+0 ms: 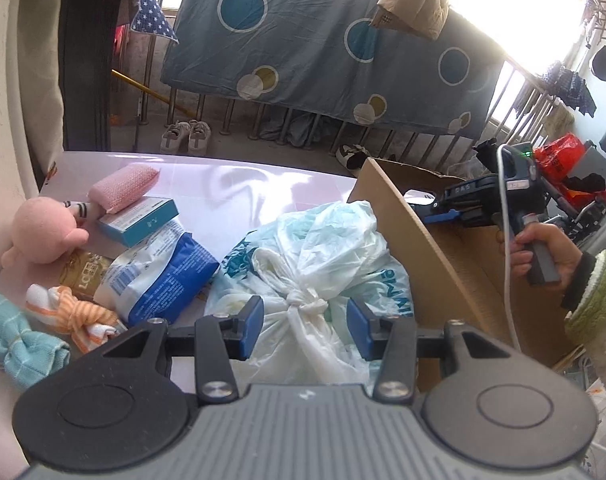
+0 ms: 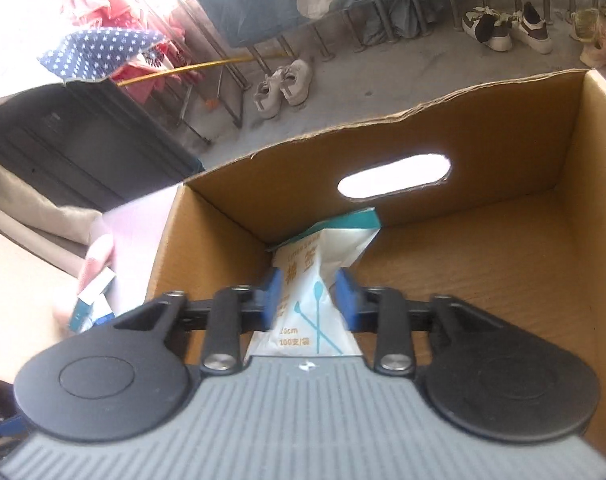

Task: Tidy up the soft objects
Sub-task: 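Carry the swab bag into the cardboard box and open the right gripper, then move the right gripper back and grasp the teal-and-white box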

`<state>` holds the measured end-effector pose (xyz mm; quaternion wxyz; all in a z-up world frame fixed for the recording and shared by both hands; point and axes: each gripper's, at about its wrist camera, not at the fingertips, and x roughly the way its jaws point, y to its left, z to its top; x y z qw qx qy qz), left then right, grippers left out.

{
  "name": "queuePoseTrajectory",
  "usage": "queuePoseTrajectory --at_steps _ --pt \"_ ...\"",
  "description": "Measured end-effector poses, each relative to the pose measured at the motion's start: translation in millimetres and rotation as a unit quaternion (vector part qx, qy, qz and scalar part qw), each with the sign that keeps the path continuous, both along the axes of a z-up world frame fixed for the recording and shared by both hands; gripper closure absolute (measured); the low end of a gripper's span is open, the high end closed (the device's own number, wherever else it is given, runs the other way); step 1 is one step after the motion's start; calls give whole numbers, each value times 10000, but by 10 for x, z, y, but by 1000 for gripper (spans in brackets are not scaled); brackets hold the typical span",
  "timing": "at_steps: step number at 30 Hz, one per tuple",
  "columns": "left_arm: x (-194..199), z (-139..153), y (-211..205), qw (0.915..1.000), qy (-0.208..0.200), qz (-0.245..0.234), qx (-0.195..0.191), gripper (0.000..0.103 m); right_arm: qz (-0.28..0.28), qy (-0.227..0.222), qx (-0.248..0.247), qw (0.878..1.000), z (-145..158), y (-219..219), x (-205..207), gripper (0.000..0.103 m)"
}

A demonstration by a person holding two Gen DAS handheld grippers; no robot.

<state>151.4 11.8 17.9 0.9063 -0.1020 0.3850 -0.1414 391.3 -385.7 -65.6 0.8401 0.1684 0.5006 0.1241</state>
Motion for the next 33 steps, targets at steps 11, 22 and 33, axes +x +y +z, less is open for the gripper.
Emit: queuePoseTrajectory --at_steps 11,22,33 --pt "-346 -14 314 9984 -1 516 214 51 -49 238 -43 9997 -163 126 42 88" --pt "-859 132 657 9898 -399 1209 645 35 -58 -461 257 9986 651 74 -394 67" --pt "-622 223 890 9839 -657 1569 543 35 732 -756 1104 9883 1330 927 -560 54"
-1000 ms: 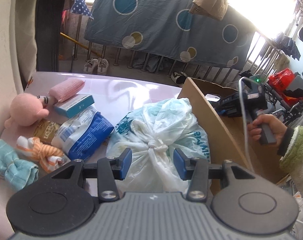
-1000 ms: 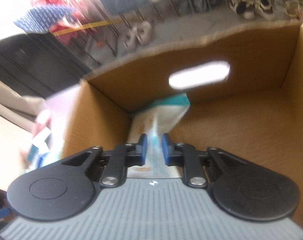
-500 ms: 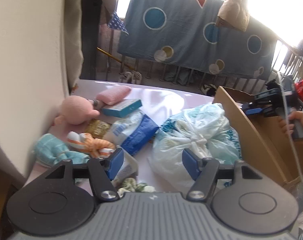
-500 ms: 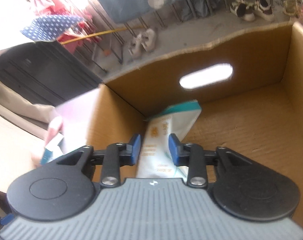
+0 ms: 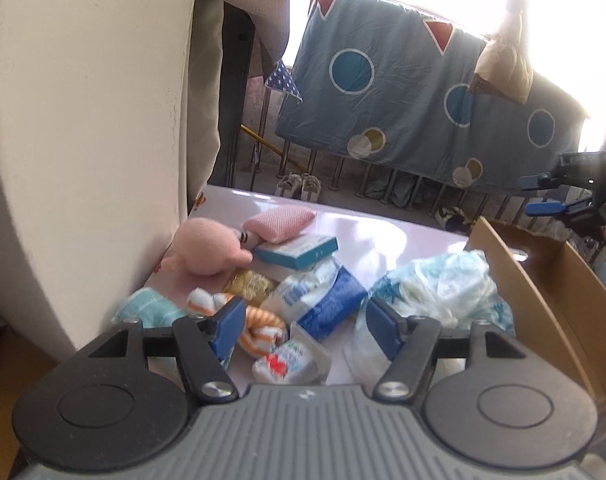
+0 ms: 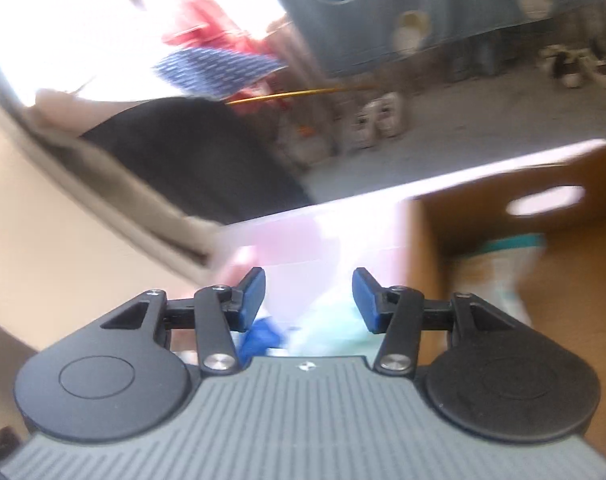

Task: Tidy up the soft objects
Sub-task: 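Move the right gripper back and grasp the teal-and-white box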

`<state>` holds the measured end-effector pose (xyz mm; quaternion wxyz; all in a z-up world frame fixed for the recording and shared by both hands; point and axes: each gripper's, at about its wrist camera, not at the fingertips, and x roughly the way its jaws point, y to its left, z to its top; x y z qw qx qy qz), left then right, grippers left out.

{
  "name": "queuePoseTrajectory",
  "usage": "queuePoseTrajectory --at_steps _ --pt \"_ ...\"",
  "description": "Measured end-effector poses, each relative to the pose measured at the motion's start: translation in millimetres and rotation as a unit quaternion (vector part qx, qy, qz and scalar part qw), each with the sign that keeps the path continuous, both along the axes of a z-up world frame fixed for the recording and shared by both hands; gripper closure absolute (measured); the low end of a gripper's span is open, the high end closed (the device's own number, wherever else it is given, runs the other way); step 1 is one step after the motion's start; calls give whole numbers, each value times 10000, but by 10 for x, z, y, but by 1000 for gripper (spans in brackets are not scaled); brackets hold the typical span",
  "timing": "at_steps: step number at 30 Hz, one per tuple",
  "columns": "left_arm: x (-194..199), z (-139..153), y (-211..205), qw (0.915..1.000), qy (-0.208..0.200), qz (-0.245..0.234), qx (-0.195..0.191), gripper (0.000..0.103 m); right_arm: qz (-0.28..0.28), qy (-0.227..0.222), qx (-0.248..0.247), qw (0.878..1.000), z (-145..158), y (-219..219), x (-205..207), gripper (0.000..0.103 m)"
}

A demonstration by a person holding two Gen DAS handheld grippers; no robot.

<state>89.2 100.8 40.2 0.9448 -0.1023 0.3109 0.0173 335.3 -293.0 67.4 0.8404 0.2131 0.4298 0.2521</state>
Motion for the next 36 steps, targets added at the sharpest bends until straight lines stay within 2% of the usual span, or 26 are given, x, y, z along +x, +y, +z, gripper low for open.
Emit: queuePoseTrajectory --at_steps 3,6,10,14,19,23,26,31,36 --pt "304 -29 7 9998 -111 -101 91 35 448 132 121 9988 -73 549 156 53" --pt "675 -167 -3 9995 -16 -244 199 35 853 343 39 9958 -279 1109 360 53" --pt "1125 -455 60 9990 312 -333 1 35 1177 735 -172 9902 -690 1711 666 57" --pt "1514 -711 130 9965 682 -410 -261 35 1342 1012 -322 9852 -1091 2087 1004 57" --pt "1883 -917 231 9924 1051 -367 -526 35 1465 1325 -432 9793 -1509 2369 1272 57" --pt "2058 -1026 210 9895 1273 -452 -519 35 1612 1474 -353 9752 -1657 2448 1317 62" --pt "2139 -1083 193 9878 1365 -436 -603 37 1734 1434 -464 9733 -1684 2492 1300 72" --pt "2169 -1034 163 9876 1397 -321 -641 38 1693 1321 -490 9754 -1605 2468 1276 74" --pt "2018 -815 125 9893 1211 -401 -704 38 1616 1376 -363 9765 -1378 2342 1206 74"
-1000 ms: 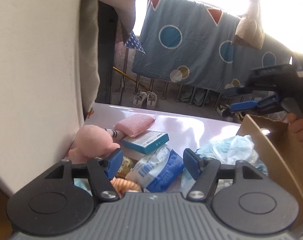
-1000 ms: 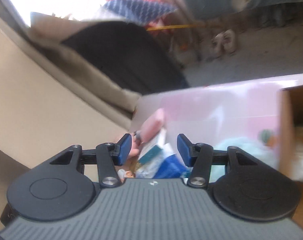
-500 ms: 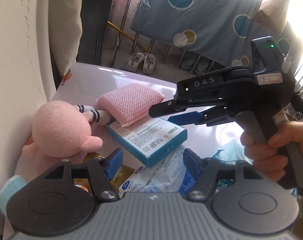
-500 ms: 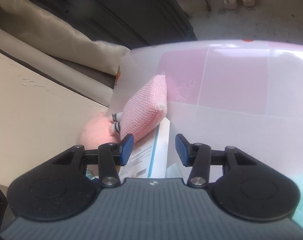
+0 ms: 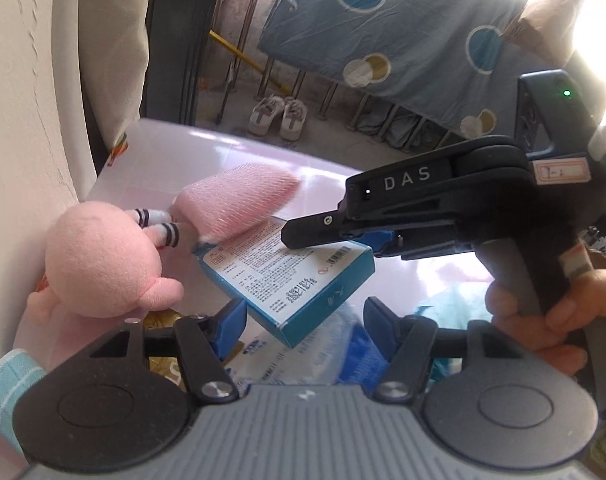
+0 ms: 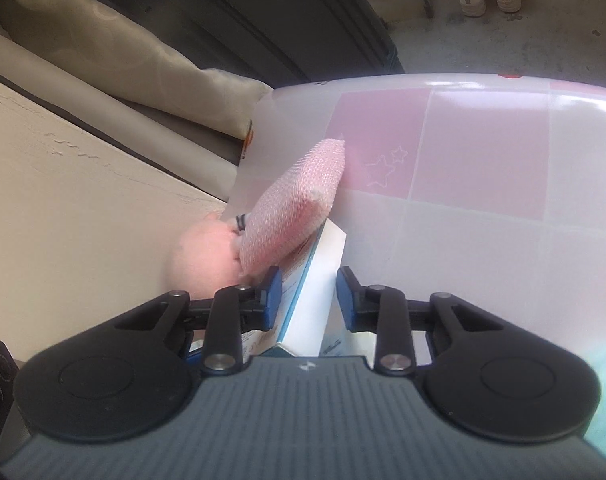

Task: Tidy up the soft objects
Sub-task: 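Move the right gripper back and grasp the teal-and-white box, then carry the teal-and-white box into the cardboard box and release it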

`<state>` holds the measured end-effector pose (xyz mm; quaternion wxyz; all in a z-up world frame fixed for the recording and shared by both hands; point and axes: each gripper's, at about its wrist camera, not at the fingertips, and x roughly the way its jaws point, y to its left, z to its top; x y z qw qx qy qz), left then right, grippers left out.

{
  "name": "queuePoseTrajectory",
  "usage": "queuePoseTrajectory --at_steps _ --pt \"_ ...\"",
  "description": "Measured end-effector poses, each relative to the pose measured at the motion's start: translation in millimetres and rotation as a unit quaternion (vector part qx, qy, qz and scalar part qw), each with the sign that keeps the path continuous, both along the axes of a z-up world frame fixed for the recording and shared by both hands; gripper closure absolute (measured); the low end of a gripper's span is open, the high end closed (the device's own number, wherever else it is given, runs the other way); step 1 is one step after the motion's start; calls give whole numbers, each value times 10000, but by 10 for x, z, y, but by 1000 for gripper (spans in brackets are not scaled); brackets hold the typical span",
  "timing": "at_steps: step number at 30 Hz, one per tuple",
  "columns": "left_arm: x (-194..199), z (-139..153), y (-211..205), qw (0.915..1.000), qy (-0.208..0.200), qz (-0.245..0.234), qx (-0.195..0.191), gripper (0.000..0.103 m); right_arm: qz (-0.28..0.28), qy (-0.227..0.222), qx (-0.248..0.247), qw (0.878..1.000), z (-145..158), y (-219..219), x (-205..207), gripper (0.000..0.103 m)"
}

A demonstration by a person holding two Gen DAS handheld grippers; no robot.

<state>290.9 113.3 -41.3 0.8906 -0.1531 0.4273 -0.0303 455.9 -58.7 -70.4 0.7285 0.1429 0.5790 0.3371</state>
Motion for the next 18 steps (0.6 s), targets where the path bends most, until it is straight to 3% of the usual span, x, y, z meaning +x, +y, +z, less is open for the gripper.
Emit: queuePoseTrajectory --at_steps 10,18 --pt "-653 505 -278 9994 -255 -203 -117 38 -238 6 302 9993 513 -467 -666 75" --pt "-1073 1011 -997 9935 -633 -942 64 38 -836 -282 666 9939 1059 -1415 -1269 75"
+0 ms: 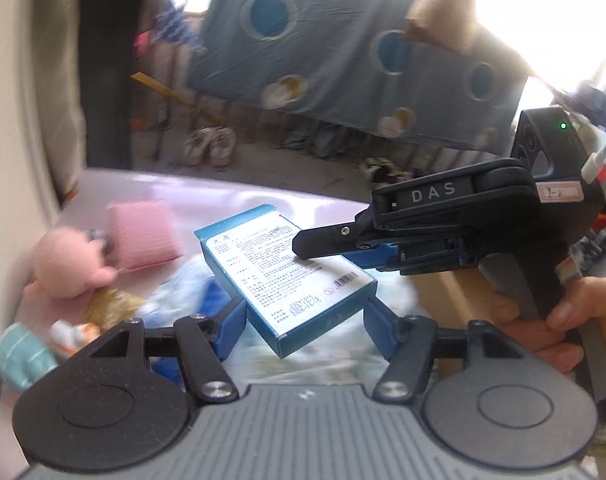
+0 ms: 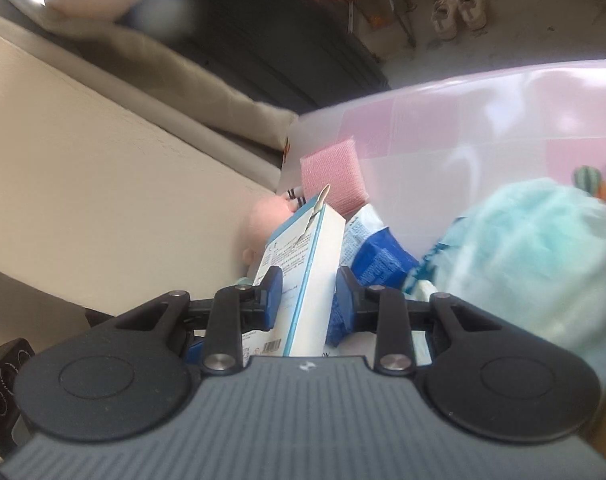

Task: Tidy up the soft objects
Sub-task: 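Carry the teal-and-white box into the cardboard box and release it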

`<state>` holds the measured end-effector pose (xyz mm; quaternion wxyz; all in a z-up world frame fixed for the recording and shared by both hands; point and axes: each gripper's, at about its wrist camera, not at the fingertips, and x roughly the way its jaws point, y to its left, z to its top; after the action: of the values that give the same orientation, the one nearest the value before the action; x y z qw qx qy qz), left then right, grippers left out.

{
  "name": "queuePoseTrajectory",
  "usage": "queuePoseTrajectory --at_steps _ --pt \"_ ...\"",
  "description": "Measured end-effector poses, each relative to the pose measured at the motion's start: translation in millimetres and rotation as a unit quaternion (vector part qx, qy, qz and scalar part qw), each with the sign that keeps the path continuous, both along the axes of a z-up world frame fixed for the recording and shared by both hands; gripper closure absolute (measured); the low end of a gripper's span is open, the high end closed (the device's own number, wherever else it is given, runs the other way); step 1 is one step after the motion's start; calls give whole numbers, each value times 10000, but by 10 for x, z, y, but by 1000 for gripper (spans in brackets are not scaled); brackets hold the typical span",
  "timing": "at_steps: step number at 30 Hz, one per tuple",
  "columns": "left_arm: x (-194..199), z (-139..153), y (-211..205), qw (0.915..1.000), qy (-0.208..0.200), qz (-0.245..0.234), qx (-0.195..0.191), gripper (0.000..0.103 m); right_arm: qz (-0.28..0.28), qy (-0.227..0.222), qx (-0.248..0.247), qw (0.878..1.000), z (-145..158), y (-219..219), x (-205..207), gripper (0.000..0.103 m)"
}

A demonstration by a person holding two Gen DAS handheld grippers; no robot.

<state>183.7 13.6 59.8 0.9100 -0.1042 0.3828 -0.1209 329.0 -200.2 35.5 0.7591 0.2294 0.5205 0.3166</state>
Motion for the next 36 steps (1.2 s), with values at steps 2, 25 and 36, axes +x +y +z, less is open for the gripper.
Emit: queuePoseTrajectory --at_steps 2,25,36 --pt "-27 124 -259 9996 -103 -252 -9 38 -259 -106 123 9995 149 -370 -112 75" --pt "1135 -747 -2873 9797 580 -1808 636 37 -2591 260 -450 9645 -949 -3261 97 75" --pt "945 -298 -2207 9863 86 -1565 511 34 -2419 415 -1051 9637 -900 -2971 11 75"
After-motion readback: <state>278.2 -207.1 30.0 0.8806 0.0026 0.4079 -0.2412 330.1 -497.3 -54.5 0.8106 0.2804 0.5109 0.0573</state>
